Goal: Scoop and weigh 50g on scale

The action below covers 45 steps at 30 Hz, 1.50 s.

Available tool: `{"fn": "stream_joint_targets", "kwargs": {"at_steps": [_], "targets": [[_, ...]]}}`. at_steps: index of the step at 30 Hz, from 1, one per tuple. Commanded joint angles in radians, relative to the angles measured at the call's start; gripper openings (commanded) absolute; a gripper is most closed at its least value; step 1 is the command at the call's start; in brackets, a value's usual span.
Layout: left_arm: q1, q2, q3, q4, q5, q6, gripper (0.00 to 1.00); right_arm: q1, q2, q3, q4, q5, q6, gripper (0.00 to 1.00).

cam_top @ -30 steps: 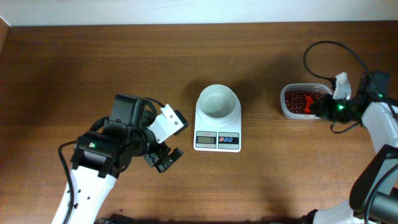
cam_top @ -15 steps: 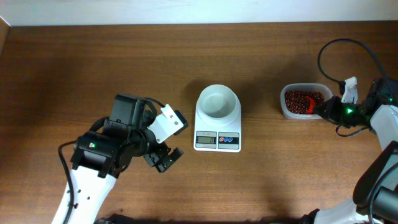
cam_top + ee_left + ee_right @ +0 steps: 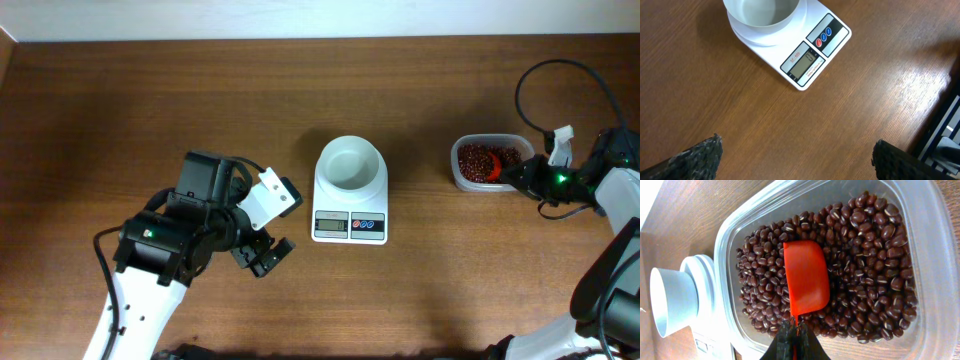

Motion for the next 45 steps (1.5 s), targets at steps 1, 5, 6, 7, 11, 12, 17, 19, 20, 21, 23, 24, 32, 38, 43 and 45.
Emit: {"fn": "stream_joint_targets", "kwargs": {"at_steps": [1,5,6,7,11,12,17,19,20,21,23,24,32,38,43,45], "targets": [[0.004,0.0,0.0,-0.001,0.018,0.019,0.99,-0.011,0.047,-0.024,-0.028,0.045,0.008,0.04],[0.004,0.0,0.0,-0.001,0.018,0.019,0.99,-0.063,0.047,-0.024,-0.04,-0.01,0.007,0.04],[0.004,0.0,0.0,-0.001,0.018,0.019,0.99,-0.082,0.047,-0.024,-0.043,-0.048,0.007,0.04],[0.004,0.0,0.0,-0.001,0.018,0.019,0.99,-0.093,0.047,-0.024,-0.044,-0.075,0.007,0.04],[0.004,0.0,0.0,-0.001,0.018,0.019,0.99,-0.135,0.047,-0.024,-0.046,-0.15,0.006,0.04],[0.004,0.0,0.0,-0.001,0.018,0.019,0.99,-0.145,0.047,-0.024,-0.047,-0.156,0.006,0.04],[0.004,0.0,0.0,-0.001,0.018,0.019,0.99,-0.174,0.047,-0.024,-0.046,-0.19,0.006,0.04],[0.004,0.0,0.0,-0.001,0.018,0.019,0.99,-0.174,0.047,-0.024,-0.04,-0.211,0.006,0.04],[0.004,0.0,0.0,-0.001,0.018,0.019,0.99,-0.174,0.047,-0.024,-0.037,-0.212,0.007,0.04],[0.004,0.0,0.0,-0.001,0.018,0.019,0.99,-0.174,0.047,-0.024,-0.035,-0.212,0.007,0.04],[0.004,0.0,0.0,-0.001,0.018,0.019,0.99,-0.174,0.047,-0.024,-0.036,-0.226,0.006,0.04],[0.004,0.0,0.0,-0.001,0.018,0.019,0.99,-0.174,0.047,-0.024,-0.035,-0.244,0.006,0.04],[0.004,0.0,0.0,-0.001,0.018,0.019,0.99,-0.174,0.047,-0.024,-0.016,-0.335,0.007,0.04],[0.004,0.0,0.0,-0.001,0.018,0.019,0.99,-0.174,0.047,-0.024,-0.009,-0.383,0.006,0.04],[0.004,0.0,0.0,-0.001,0.018,0.019,0.99,-0.174,0.047,-0.024,-0.008,-0.387,0.006,0.04],[0.004,0.0,0.0,-0.001,0.018,0.019,0.99,-0.174,0.047,-0.024,-0.009,-0.387,0.007,0.04]]}}
